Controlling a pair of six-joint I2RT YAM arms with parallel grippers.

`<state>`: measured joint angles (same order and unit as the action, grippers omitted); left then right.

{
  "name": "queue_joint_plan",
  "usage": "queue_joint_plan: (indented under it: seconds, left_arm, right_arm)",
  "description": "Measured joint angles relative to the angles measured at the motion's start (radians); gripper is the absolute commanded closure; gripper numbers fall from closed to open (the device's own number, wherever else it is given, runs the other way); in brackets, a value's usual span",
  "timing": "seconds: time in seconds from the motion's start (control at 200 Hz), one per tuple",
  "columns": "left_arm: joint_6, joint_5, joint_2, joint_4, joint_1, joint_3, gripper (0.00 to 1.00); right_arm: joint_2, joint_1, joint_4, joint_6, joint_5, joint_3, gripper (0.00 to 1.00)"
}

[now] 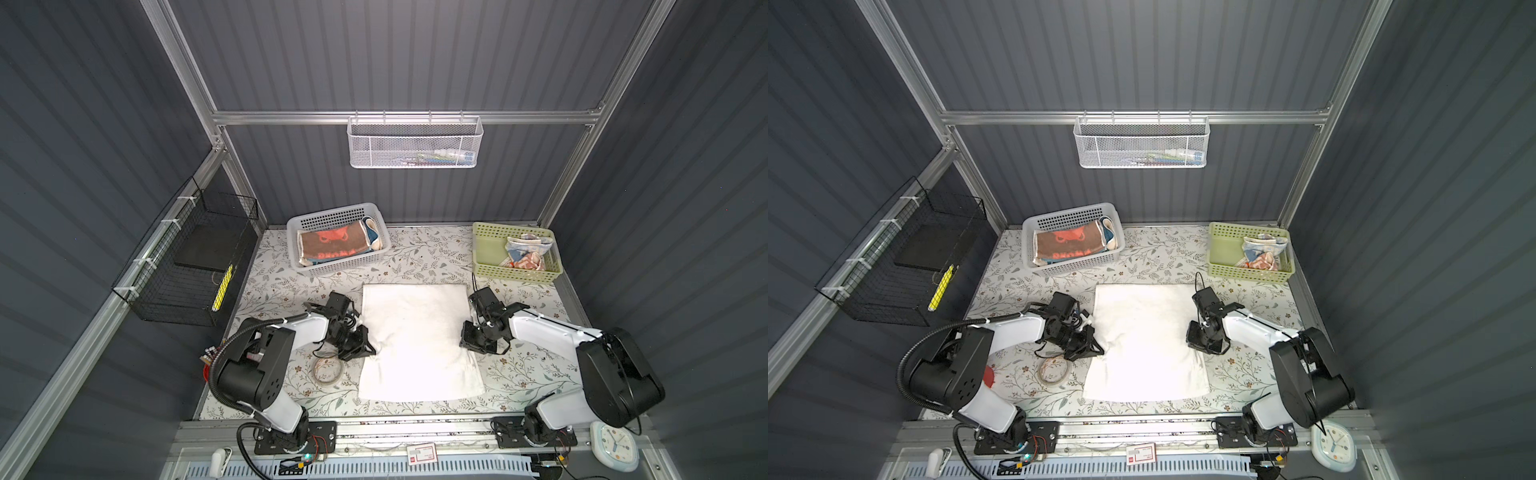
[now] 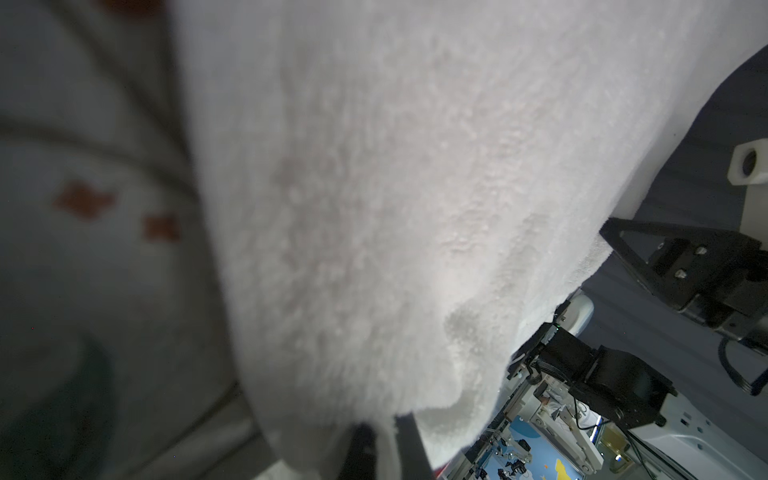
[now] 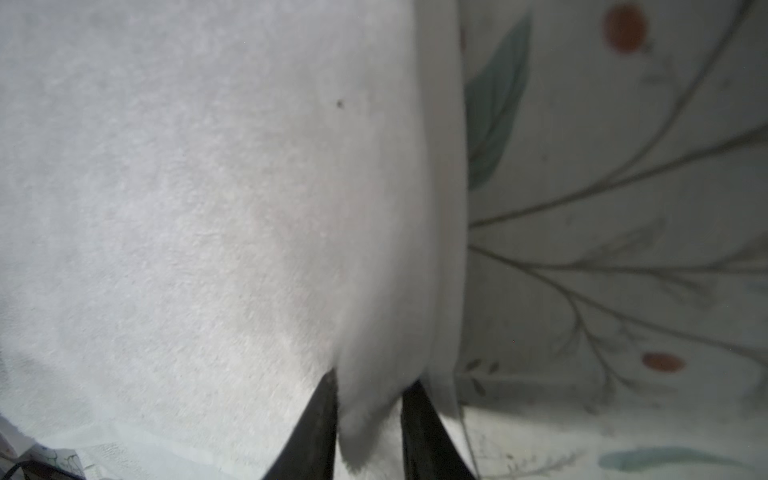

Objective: Fold and stack the towels

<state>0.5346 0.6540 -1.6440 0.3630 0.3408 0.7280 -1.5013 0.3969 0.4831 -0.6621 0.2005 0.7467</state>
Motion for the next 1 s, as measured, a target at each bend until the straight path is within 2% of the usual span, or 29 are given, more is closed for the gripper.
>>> queue_joint_plan:
  seconds: [0.2,0.275,0.34,0.5,0.595,0.66,0.84,1.001]
  left_arm:
    - [-0.082,-0.019,-0.123,0.056,-0.081,0.168,1.00]
    - [-0.098,-0.044,-0.135,0.066,-0.089,0.198,1.00]
    - [-0.103,-0.059,-0.134,0.072,-0.092,0.203,1.00]
    - [-0.105,-0.071,-0.120,0.078,-0.092,0.196,1.00]
    - [-0.105,-0.079,-0.097,0.081,-0.092,0.172,1.00]
    - [-0.105,-0.079,-0.081,0.084,-0.092,0.154,1.00]
    - [-0.101,-0.077,-0.060,0.077,-0.084,0.122,1.00]
    - [-0.086,-0.071,-0.039,0.051,-0.078,0.090,1.00]
  right_arm:
    - [-0.141,-0.055,0.032,0.080,-0.006,0.204,0.56]
    - [-0.136,-0.056,0.050,0.102,-0.006,0.255,0.56]
    - [-0.108,-0.056,0.061,0.108,-0.002,0.263,0.61]
    - [0.023,-0.055,0.080,0.070,0.040,0.167,0.68]
    - [0.098,-0.051,0.090,0.027,0.060,0.070,0.67]
    - [0.134,-0.048,0.097,-0.002,0.067,0.012,0.62]
    - [0.157,-0.047,0.105,-0.047,0.090,-0.061,0.62]
    - [0.143,-0.047,0.077,-0.060,0.110,-0.064,0.67]
